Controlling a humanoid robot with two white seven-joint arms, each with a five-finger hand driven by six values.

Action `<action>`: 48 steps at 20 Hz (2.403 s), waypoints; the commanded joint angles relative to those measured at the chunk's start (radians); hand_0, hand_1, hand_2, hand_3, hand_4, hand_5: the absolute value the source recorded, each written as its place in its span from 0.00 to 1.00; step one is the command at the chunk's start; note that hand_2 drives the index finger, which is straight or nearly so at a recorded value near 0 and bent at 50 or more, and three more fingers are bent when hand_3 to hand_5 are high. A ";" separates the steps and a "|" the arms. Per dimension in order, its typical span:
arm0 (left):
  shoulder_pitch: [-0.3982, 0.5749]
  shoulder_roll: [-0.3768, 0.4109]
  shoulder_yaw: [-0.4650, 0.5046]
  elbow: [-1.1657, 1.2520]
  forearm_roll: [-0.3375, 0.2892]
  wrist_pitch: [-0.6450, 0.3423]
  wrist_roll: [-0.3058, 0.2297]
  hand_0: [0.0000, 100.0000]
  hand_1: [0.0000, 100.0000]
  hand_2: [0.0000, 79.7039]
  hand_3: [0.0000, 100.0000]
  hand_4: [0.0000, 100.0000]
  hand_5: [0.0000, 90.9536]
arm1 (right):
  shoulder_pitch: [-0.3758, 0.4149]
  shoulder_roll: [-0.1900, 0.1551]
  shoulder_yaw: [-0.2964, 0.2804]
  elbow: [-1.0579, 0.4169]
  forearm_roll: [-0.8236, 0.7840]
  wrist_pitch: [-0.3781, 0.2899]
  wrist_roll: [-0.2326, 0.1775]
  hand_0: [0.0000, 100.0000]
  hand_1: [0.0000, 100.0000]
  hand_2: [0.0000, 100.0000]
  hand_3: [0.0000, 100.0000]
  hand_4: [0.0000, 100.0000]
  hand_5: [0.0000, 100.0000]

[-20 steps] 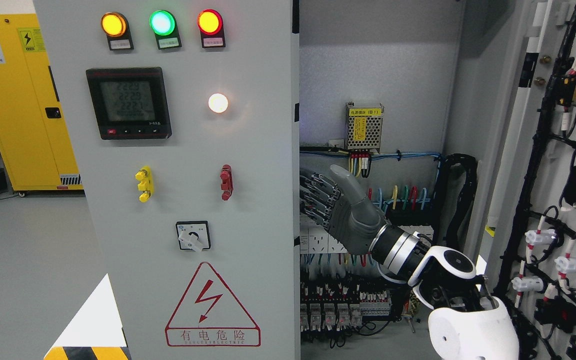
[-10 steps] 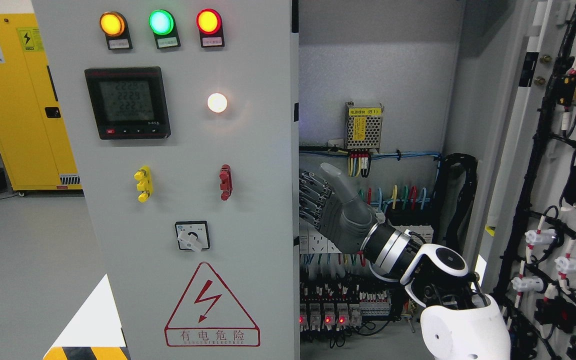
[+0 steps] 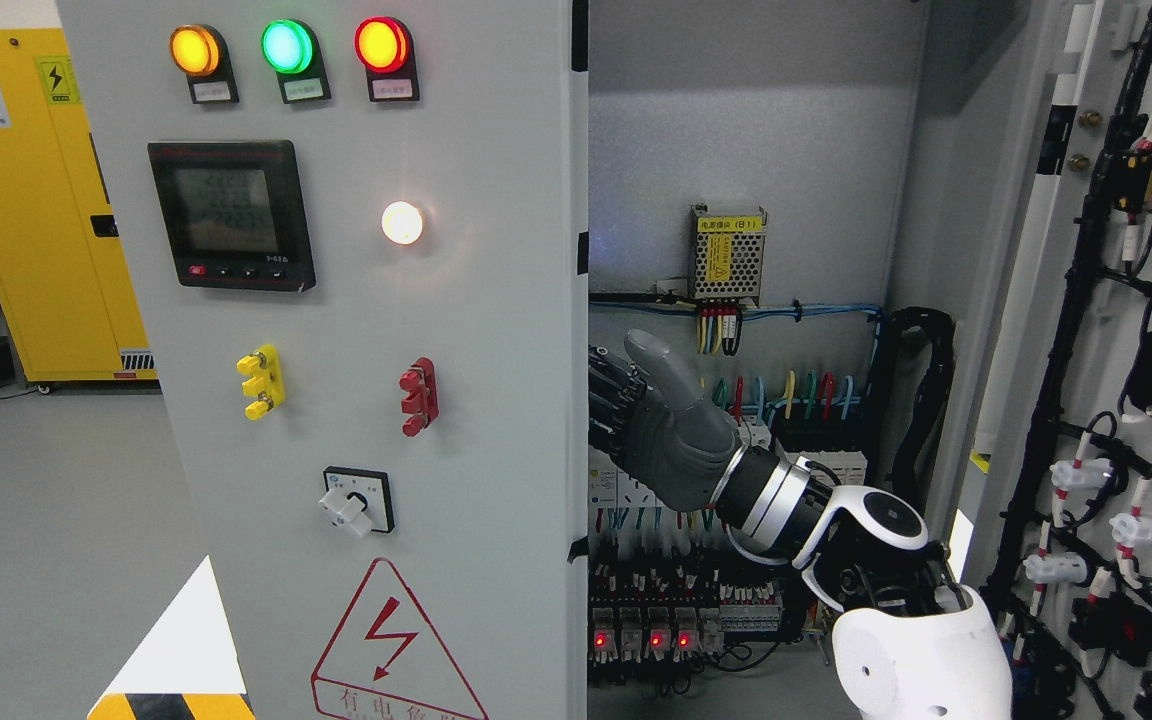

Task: Open door with both hands
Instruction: 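Swing the door with indicator lights open, pushing it away with the right hand, then withdraw the right hand down out of the cabinet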

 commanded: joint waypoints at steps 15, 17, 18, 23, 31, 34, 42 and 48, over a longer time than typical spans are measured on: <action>-0.029 0.009 0.001 0.002 0.000 0.000 0.000 0.00 0.00 0.00 0.00 0.00 0.00 | 0.123 -0.045 0.087 -0.203 -0.080 0.001 0.006 0.20 0.12 0.00 0.00 0.00 0.00; -0.031 0.009 0.000 0.002 0.000 0.000 0.000 0.00 0.00 0.00 0.00 0.00 0.00 | 0.139 -0.045 0.110 -0.218 -0.080 0.001 0.006 0.20 0.12 0.00 0.00 0.00 0.00; -0.031 0.009 0.001 0.002 0.000 0.000 0.000 0.00 0.00 0.00 0.00 0.00 0.00 | 0.146 -0.045 0.136 -0.223 -0.080 0.001 0.006 0.20 0.12 0.00 0.00 0.00 0.00; -0.031 0.009 0.001 0.002 0.000 0.000 0.000 0.00 0.00 0.00 0.00 0.00 0.00 | 0.191 -0.045 0.217 -0.272 -0.080 -0.002 0.006 0.20 0.12 0.00 0.00 0.00 0.00; -0.031 0.008 0.001 0.002 0.000 0.000 0.000 0.00 0.00 0.00 0.00 0.00 0.00 | 0.298 -0.064 0.421 -0.381 -0.080 -0.002 0.005 0.20 0.12 0.00 0.00 0.00 0.00; -0.031 0.008 0.001 0.002 0.000 0.000 0.000 0.00 0.00 0.00 0.00 0.00 0.00 | 0.312 -0.056 0.478 -0.405 -0.080 -0.006 0.003 0.20 0.12 0.00 0.00 0.00 0.00; -0.031 0.008 0.001 0.002 0.000 0.000 0.000 0.00 0.00 0.00 0.00 0.00 0.00 | 0.315 0.033 0.561 -0.390 -0.066 0.001 -0.001 0.20 0.12 0.00 0.00 0.00 0.00; -0.031 0.008 0.000 0.002 0.000 0.000 0.000 0.00 0.00 0.00 0.00 0.00 0.00 | 0.314 0.102 0.603 -0.338 -0.063 -0.001 -0.003 0.20 0.12 0.00 0.00 0.00 0.00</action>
